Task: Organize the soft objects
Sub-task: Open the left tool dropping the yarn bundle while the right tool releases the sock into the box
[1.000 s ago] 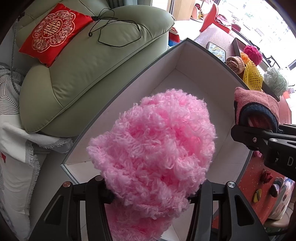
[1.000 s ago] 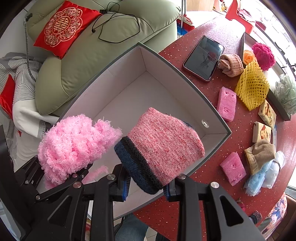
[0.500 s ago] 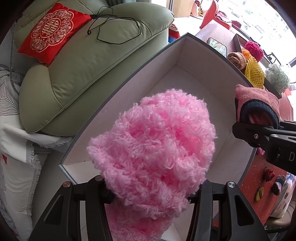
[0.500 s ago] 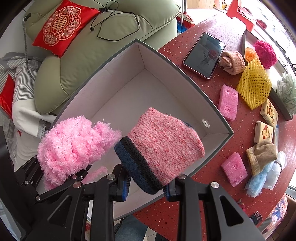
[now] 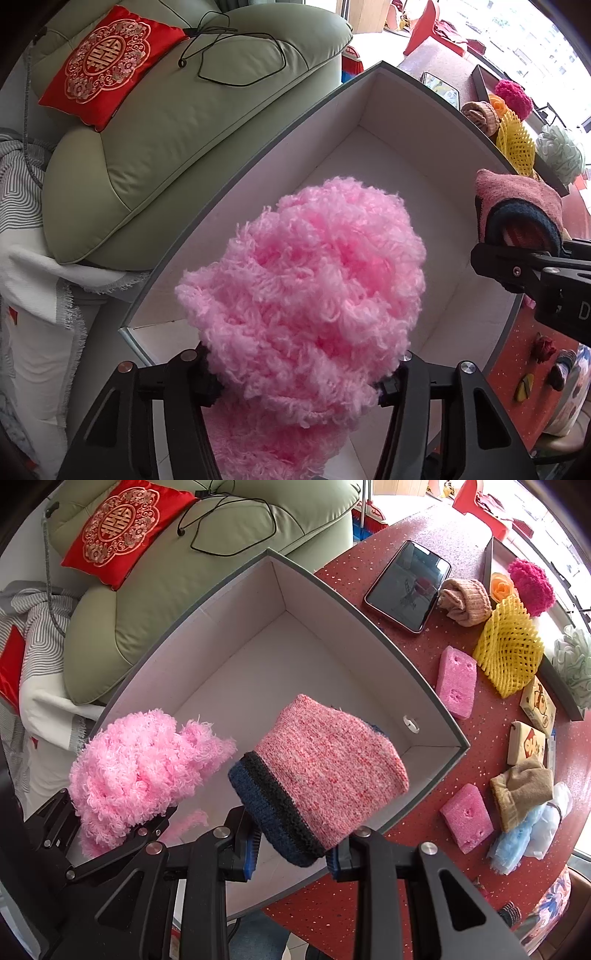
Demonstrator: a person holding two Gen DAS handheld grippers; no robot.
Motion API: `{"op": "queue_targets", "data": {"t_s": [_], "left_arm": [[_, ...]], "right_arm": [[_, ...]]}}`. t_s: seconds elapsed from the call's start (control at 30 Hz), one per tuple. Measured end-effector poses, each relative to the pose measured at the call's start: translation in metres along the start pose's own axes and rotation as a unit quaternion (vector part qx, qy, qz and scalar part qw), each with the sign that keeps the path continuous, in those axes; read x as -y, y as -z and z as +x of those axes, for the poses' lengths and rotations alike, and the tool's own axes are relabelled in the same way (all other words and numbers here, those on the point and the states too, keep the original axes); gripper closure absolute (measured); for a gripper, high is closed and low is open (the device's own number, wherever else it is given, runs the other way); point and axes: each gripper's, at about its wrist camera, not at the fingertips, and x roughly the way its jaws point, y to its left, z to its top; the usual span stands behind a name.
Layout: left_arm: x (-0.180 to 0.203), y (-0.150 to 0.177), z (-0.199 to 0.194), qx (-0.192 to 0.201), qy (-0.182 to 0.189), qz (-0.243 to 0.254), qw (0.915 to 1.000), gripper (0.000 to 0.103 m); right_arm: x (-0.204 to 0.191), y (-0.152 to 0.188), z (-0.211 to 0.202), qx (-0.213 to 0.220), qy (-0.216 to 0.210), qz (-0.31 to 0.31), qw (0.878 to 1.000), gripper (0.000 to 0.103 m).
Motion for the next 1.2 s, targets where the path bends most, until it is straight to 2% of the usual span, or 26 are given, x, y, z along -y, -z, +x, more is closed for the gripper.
{"op": "queue_targets", "data": {"t_s": [0.07, 0.17, 0.2, 0.23, 0.27, 0.3, 0.43, 0.8, 1.2], "left_arm": [[0.001, 0.000, 0.000, 0.001, -0.003, -0.002, 1.0000, 0.028], [-0.004, 0.000, 0.000, -0.003, 0.006, -0.019, 0.9998, 0.028], [-0.005, -0.001, 0.000, -0.006, 0.012, -0.027, 0.9995, 0.026], [-0.007, -0.001, 0.001, -0.008, 0.015, -0.031, 0.9994, 0.011], [-0.007, -0.002, 0.002, -0.012, 0.013, -0.035, 0.9992, 0.000], [-0.007, -0.002, 0.002, -0.013, 0.010, -0.036, 0.9992, 0.000], [-0.007, -0.001, -0.002, 0.000, 0.008, -0.040, 0.9992, 0.000], [-0.002, 0.003, -0.013, 0.007, 0.032, -0.024, 0.9992, 0.000], [0.008, 0.010, -0.019, -0.023, 0.034, 0.005, 0.9991, 0.000]], "right_arm": [[0.000, 0.001, -0.001, 0.001, -0.001, -0.002, 1.000, 0.071], [0.002, 0.001, -0.002, 0.002, -0.006, 0.000, 1.000, 0.054], [0.003, 0.002, -0.003, 0.006, -0.010, 0.003, 1.000, 0.035], [0.004, 0.002, -0.005, 0.010, -0.011, 0.005, 1.000, 0.013], [0.005, 0.003, -0.008, 0.020, -0.014, 0.008, 1.000, 0.008], [0.007, 0.003, -0.010, 0.028, -0.017, 0.009, 0.999, 0.001], [0.009, 0.007, -0.022, 0.053, -0.010, 0.002, 0.999, 0.000], [0.018, 0.029, -0.033, 0.049, -0.029, 0.039, 0.998, 0.000], [0.020, 0.048, -0.048, 0.062, -0.046, 0.044, 0.996, 0.000]]}}
